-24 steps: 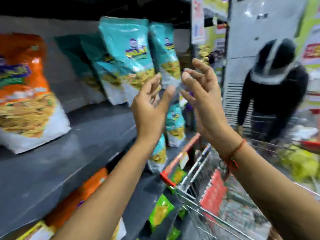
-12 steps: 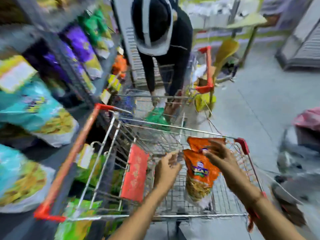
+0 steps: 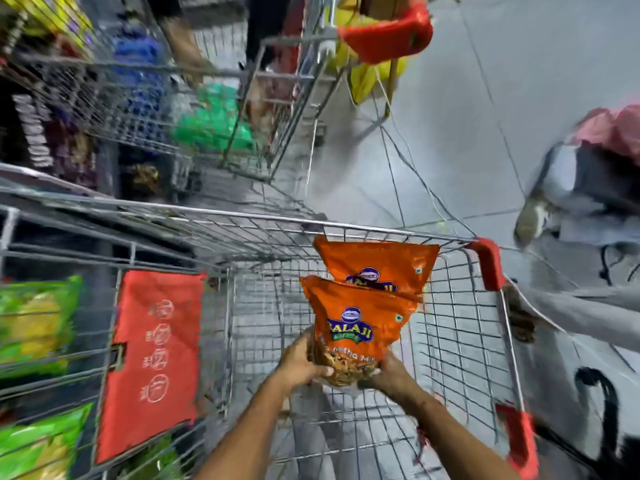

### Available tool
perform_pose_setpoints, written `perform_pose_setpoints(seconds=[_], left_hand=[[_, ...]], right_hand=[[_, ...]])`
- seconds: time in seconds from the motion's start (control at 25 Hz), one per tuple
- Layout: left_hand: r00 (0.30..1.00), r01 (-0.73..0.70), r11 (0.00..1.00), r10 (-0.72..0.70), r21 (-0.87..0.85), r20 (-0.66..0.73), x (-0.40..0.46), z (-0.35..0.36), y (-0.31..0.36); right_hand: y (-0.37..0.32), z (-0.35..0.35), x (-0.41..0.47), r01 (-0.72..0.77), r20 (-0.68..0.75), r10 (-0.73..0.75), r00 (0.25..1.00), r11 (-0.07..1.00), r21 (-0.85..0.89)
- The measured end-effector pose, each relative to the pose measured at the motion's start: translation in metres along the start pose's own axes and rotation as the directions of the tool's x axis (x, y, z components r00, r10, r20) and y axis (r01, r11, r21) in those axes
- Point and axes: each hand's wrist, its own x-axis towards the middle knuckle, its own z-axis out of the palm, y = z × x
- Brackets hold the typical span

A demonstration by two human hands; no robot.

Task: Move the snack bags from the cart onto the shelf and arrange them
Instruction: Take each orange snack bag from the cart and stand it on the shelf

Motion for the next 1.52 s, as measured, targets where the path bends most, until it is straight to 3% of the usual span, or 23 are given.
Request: perform_pose_setpoints(seconds=[0.2, 0.4, 0.52, 0.64, 0.76, 0.92, 1.04, 1.16, 1.24, 1.36, 1.52], left_hand=[[0.997, 0.059, 0.998, -0.059, -0.002, 0.056, 0.025, 0.000, -0.012], [0.996, -0.081, 0.996, 0.080, -0.026, -0.036, -0.010, -0.007, -0.013], [0.970, -0.220, 0.975, 0.217, -0.018, -0.113, -0.055, -0.030, -0.001], [0.898, -0.382, 0.924, 0.366, -0.020, -0.243, -0.129, -0.065, 0.016], [0.715, -0.584, 0.811, 0.537, 0.039, -0.448, -0.234, -0.101, 0.033], [0.321, -0.780, 0.585, 0.678, 0.222, -0.661, -0.408, -0.125, 0.037], [-0.035, -0.744, 0.509, 0.617, 0.432, -0.786, -0.548, -0.123, 0.009], [-0.333, -0.674, 0.477, 0.485, 0.564, -0.809, -0.663, -0.112, -0.030], [-0.471, -0.634, 0.467, 0.399, 0.616, -0.787, -0.726, -0.100, -0.061], [-0.638, -0.526, 0.537, 0.263, 0.659, -0.724, -0.805, -0.073, -0.119], [-0.726, -0.471, 0.666, 0.080, 0.579, -0.683, -0.853, -0.043, -0.196]], right_hand=[[0.019, 0.002, 0.017, -0.029, 0.013, 0.028, 1.000, 0.996, 0.084], [0.005, 0.005, 0.002, 0.001, 0.020, -0.002, 1.000, 0.999, 0.049], [-0.025, 0.023, -0.016, 0.126, 0.028, -0.128, 0.991, 0.991, 0.047], [-0.065, 0.059, -0.056, 0.333, 0.012, -0.334, 0.942, 0.941, 0.067], [-0.113, 0.108, -0.114, 0.587, 0.071, -0.595, 0.801, 0.803, 0.103], [-0.197, 0.179, -0.223, 0.803, 0.156, -0.843, 0.515, 0.538, 0.257], [-0.252, 0.242, -0.333, 0.861, 0.252, -0.940, 0.231, 0.318, 0.397], [-0.278, 0.308, -0.436, 0.851, 0.356, -0.934, -0.037, 0.158, 0.500], [-0.284, 0.353, -0.488, 0.809, 0.421, -0.888, -0.187, 0.104, 0.579], [-0.274, 0.429, -0.559, 0.756, 0.547, -0.745, -0.381, 0.089, 0.648], [-0.237, 0.509, -0.605, 0.735, 0.667, -0.577, -0.472, 0.161, 0.659]])
